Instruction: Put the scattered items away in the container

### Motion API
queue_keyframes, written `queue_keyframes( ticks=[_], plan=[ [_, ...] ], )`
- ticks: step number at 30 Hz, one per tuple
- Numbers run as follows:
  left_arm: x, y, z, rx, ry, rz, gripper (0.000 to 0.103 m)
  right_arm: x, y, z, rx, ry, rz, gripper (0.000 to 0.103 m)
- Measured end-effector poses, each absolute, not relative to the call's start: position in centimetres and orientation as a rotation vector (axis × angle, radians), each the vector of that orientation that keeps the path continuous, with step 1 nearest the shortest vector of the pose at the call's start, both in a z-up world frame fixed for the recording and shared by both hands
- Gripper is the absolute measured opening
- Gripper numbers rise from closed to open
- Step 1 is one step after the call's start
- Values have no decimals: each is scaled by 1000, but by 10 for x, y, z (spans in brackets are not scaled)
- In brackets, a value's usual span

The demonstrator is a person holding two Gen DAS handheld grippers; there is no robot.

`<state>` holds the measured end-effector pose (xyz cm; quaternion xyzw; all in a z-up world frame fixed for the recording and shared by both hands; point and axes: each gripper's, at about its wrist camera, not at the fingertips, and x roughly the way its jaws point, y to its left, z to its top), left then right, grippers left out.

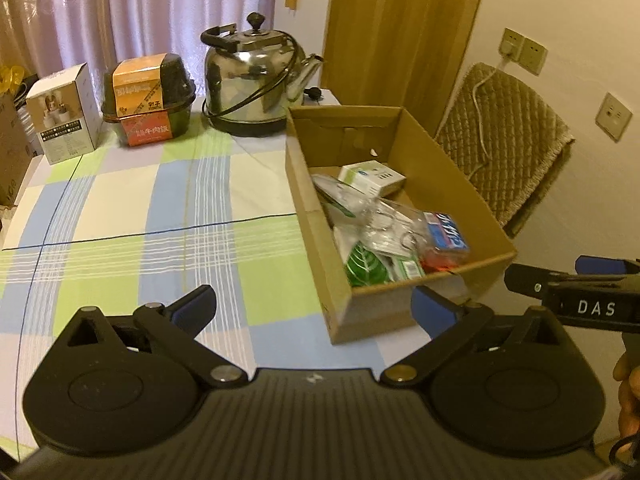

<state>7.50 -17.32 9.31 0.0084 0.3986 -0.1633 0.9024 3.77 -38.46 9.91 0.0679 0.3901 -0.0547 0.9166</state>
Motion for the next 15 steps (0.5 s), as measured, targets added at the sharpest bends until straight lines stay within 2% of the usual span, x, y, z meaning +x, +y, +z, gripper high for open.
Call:
queue_keyframes(
  ticks=[15],
  plan=[
    [37,-179,119,-32,826,-334,102,-9,-380,122,130,796,-130,103]
  ],
)
